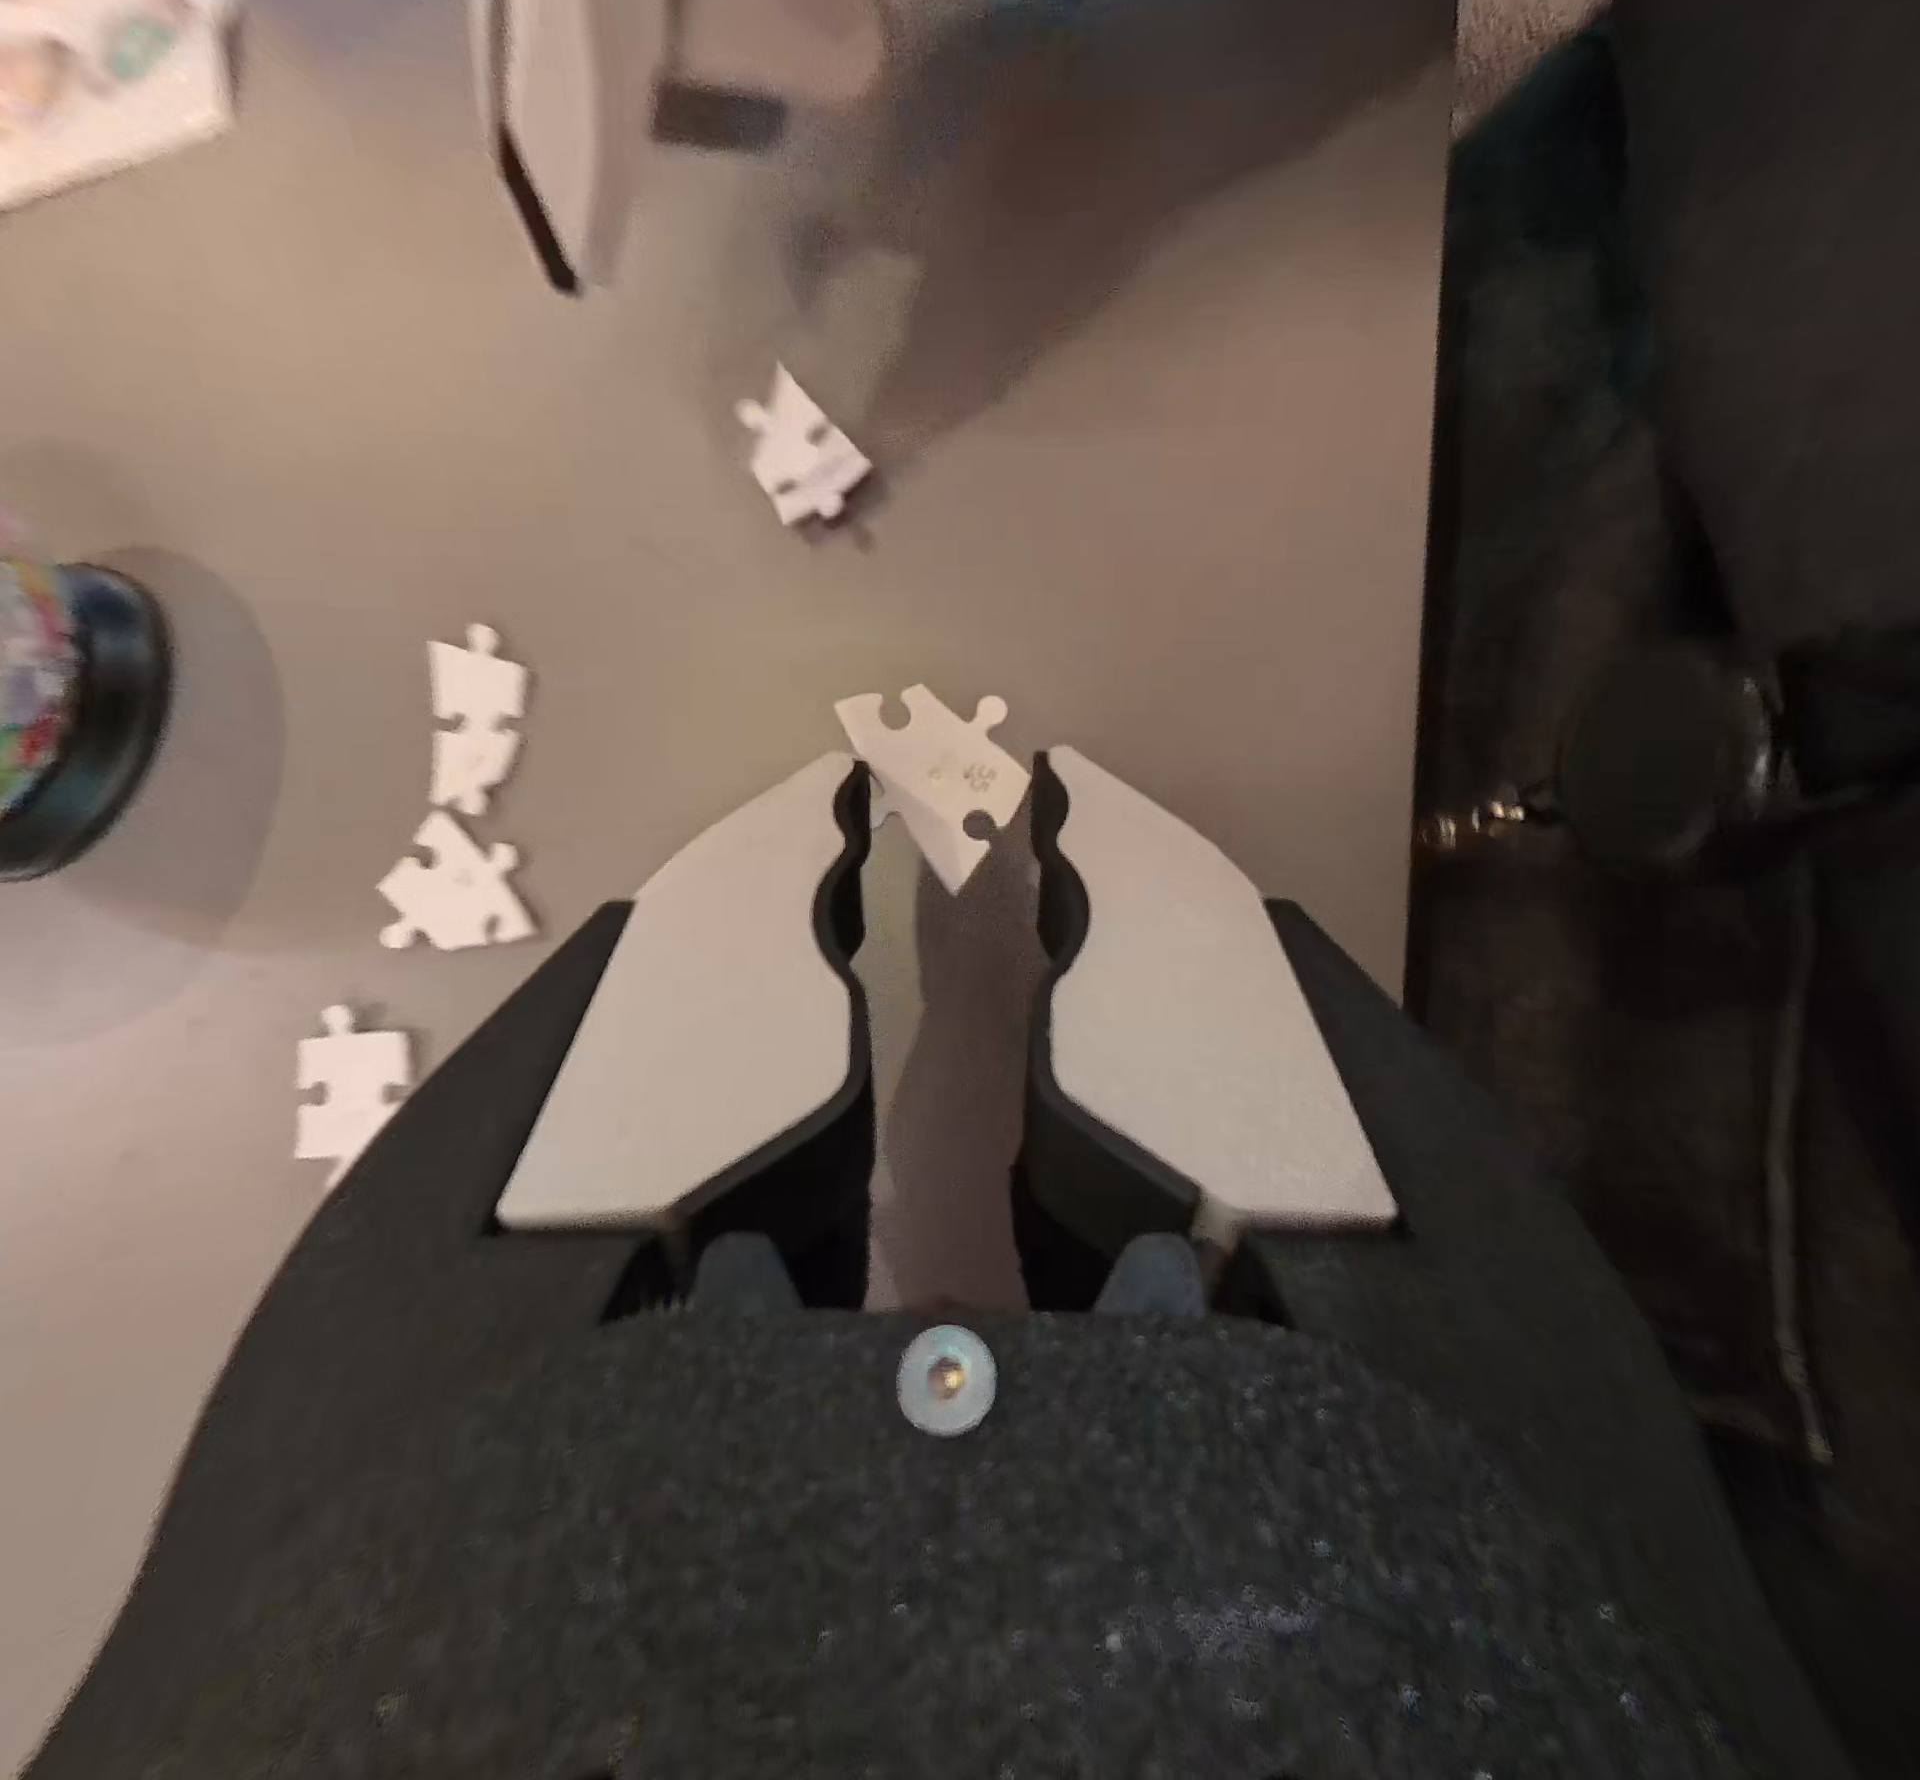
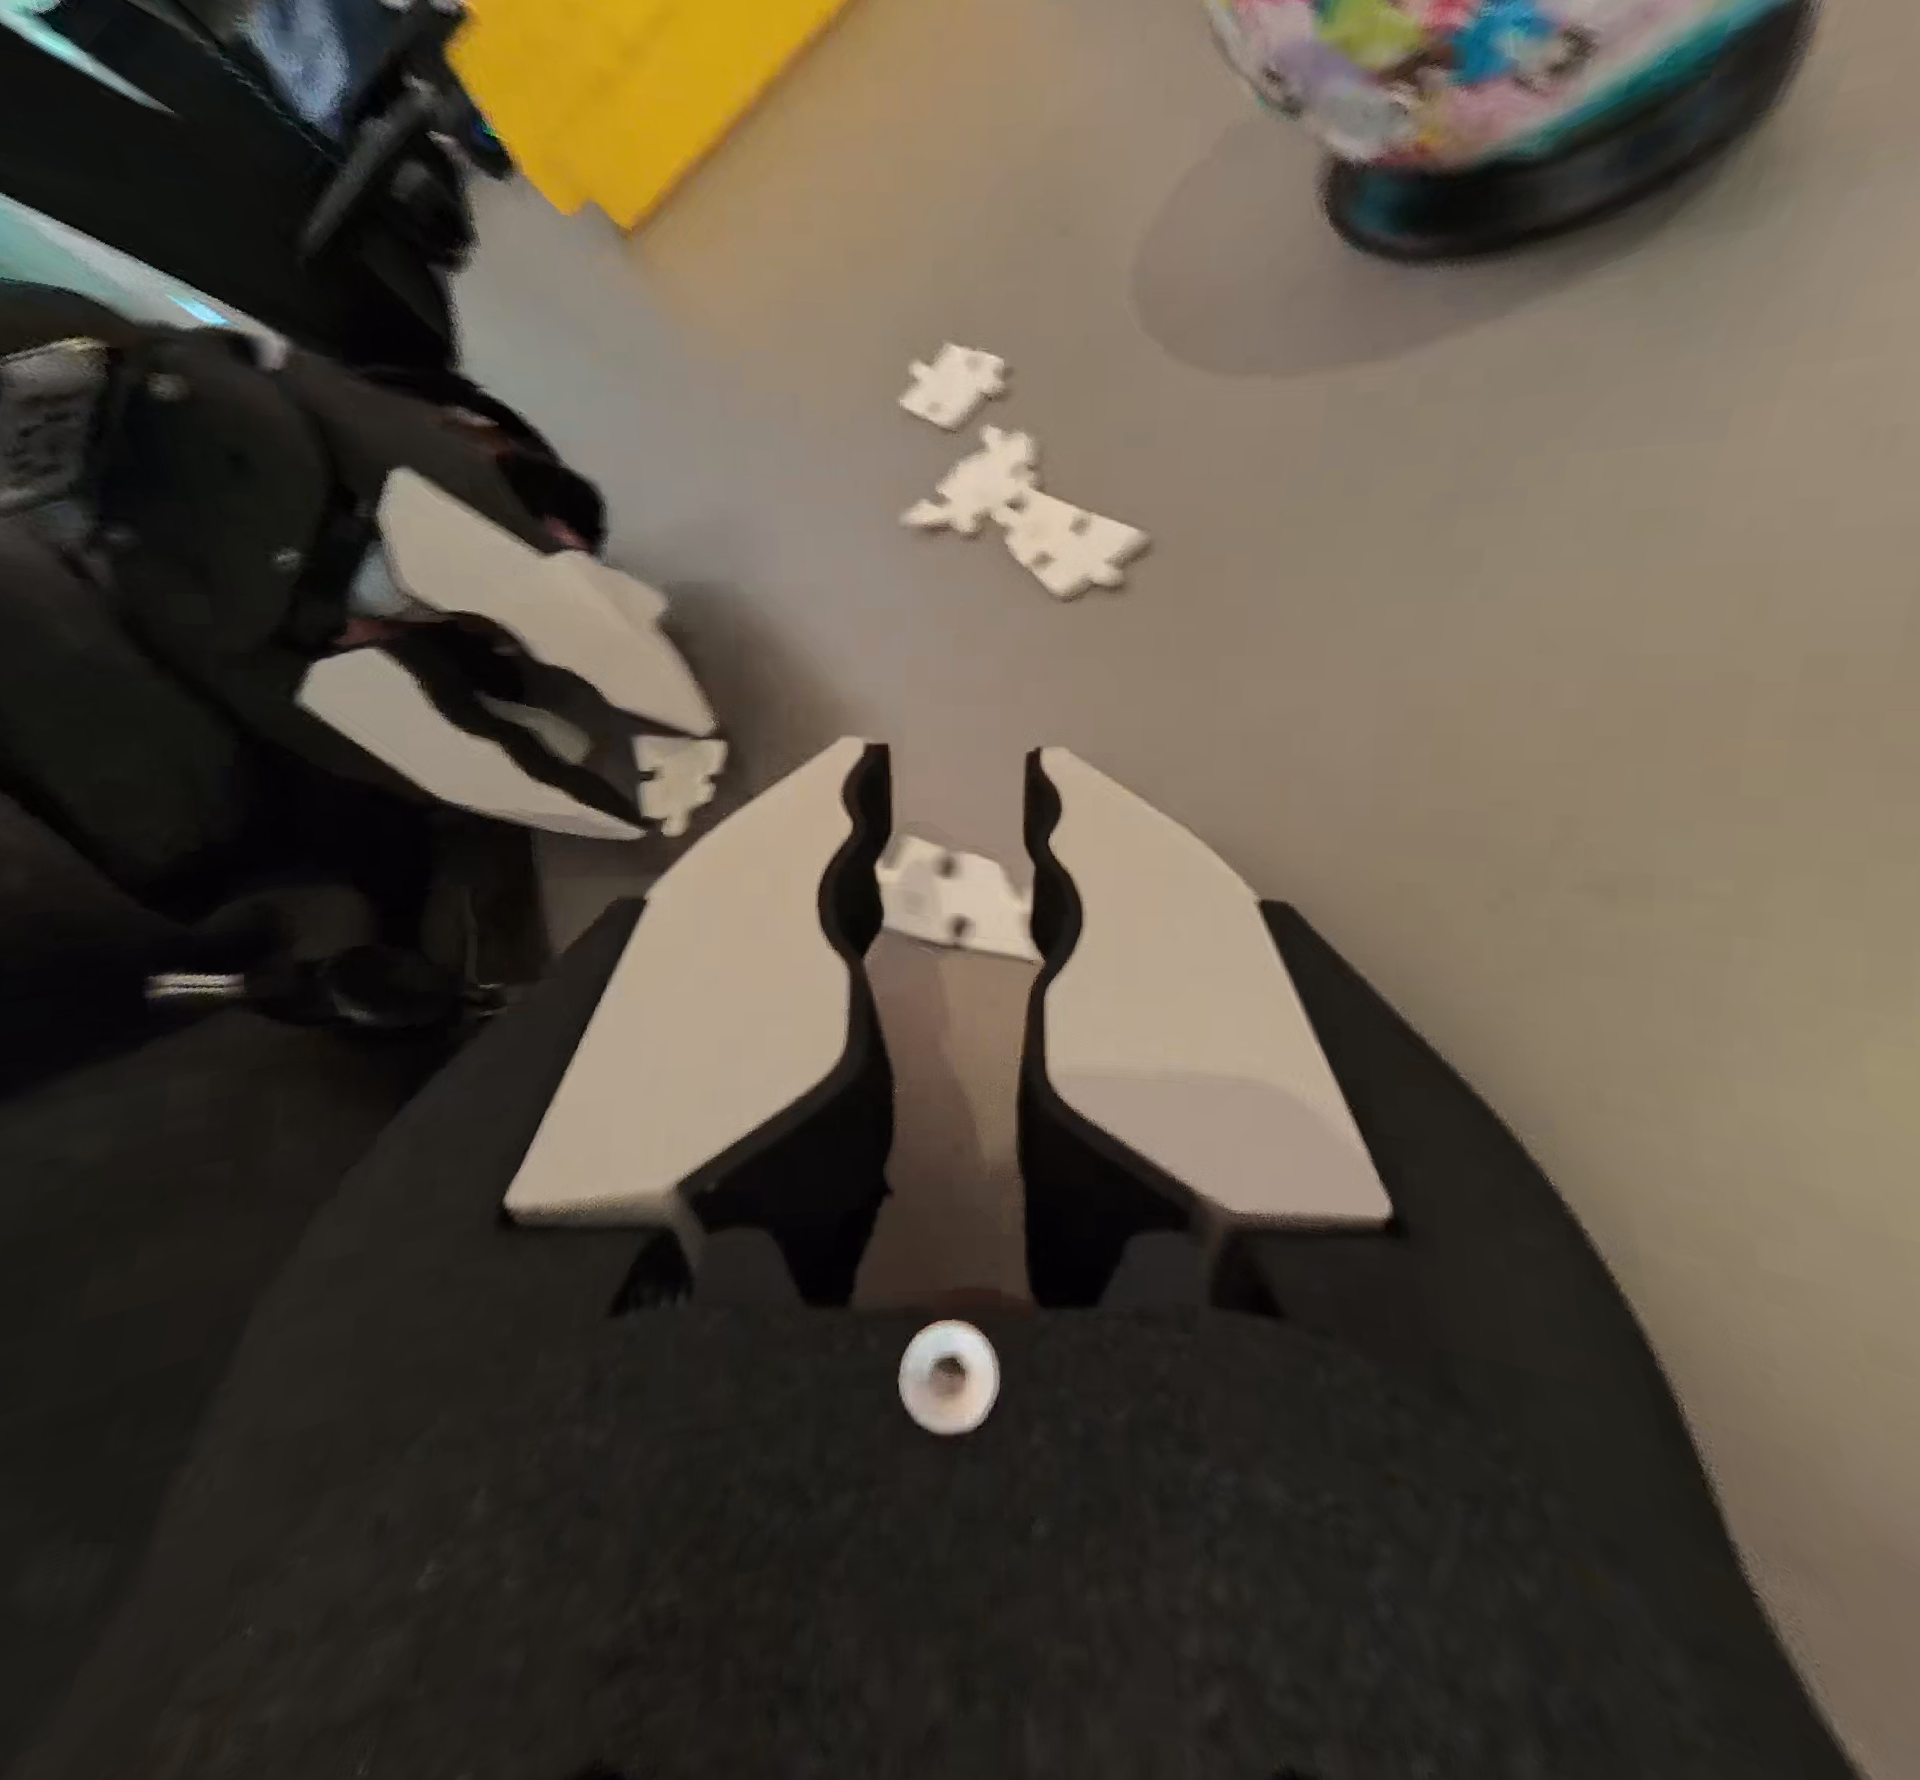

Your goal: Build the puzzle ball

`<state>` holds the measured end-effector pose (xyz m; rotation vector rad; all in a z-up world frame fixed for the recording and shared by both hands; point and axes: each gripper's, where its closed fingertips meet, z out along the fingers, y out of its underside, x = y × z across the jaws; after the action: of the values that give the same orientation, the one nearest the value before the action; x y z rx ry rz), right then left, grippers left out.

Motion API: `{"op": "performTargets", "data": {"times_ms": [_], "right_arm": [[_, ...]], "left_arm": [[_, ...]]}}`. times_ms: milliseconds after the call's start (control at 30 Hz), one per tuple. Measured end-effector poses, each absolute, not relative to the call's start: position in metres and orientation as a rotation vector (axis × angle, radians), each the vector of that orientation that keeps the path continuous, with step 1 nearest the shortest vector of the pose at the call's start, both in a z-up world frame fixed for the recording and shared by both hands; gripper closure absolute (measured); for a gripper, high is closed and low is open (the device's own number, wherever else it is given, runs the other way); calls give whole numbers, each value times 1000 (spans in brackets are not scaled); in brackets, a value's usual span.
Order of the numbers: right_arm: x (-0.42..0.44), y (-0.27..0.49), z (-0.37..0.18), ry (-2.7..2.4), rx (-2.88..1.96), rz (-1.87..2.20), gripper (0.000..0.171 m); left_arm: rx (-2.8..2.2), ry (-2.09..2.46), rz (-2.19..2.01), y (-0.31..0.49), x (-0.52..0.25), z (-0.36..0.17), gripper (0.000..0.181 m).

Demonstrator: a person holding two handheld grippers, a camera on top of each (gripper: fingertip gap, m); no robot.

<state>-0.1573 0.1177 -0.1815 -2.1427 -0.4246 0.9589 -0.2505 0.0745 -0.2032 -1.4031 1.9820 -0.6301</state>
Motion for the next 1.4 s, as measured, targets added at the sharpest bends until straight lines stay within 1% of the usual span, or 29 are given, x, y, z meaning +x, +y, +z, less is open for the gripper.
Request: {"op": "performTargets", "data": {"times_ms": [67, 133, 200, 233, 300, 367, 433, 567, 667, 700, 767, 800, 933, 1033, 1167, 1200, 1267, 1333, 1400], "right_arm": [[-186, 105, -169, -489, -2076, 1142, 148], [-216, 92, -166, -489, -2067, 1357, 144], [-236, 85, -160, -436, -2015, 1540, 146], [-243, 83, -155, -409, -1979, 1617, 149], [-250, 80, -151, -389, -1951, 1698, 167], [-248, 84, -154, -368, -1978, 1659, 168], [-241, 86, -167, -410, -2064, 1539, 170], [-238, 70, -179, -727, -2167, 1337, 170], [-244, 60, -180, -904, -2165, 1211, 169], [-246, 56, -180, -934, -2162, 1203, 169], [-244, 57, -185, -955, -2179, 1128, 169], [-242, 57, -185, -959, -2175, 1122, 169], [-238, 67, -166, -885, -2064, 1165, 169], [-234, 80, -122, -691, -1821, 1337, 170], [-223, 82, -144, -734, -1937, 1218, 170], [-223, 80, -149, -760, -1965, 1187, 170], [-227, 72, -160, -884, -2002, 1100, 170], [-232, 67, -171, -1000, -2042, 988, 170], [-239, 62, -174, -1056, -2036, 969, 170]], "left_arm": [[-1379, 1882, -676, 79, -245, -181, 152], [-1356, 1792, -699, 84, -242, -163, 152], [-1342, 1735, -706, 87, -241, -153, 152], [-1340, 1719, -706, 88, -241, -151, 152], [-1342, 1705, -716, 88, -239, -150, 152], [-1346, 1699, -714, 90, -239, -151, 152], [-1365, 1673, -800, 90, -241, -145, 156], [-1491, 1581, -1116, 95, -245, -133, 156], [-1543, 1688, -1187, 83, -245, -149, 157], [-1542, 1732, -1174, 78, -246, -156, 161], [-1524, 1775, -1158, 70, -245, -161, 181], [-1522, 1778, -1149, 70, -245, -161, 181], [-1580, 1761, -1155, 76, -247, -166, 181], [-1627, 1847, -1145, 66, -247, -183, 181], [-1612, 1812, -1146, 70, -247, -176, 181], [-1630, 1770, -1186, 75, -248, -173, 178], [-1677, 1704, -1289, 79, -250, -167, 162], [-1657, 1688, -1357, 77, -249, -160, 160], [-1634, 1709, -1342, 76, -248, -160, 159]]}}
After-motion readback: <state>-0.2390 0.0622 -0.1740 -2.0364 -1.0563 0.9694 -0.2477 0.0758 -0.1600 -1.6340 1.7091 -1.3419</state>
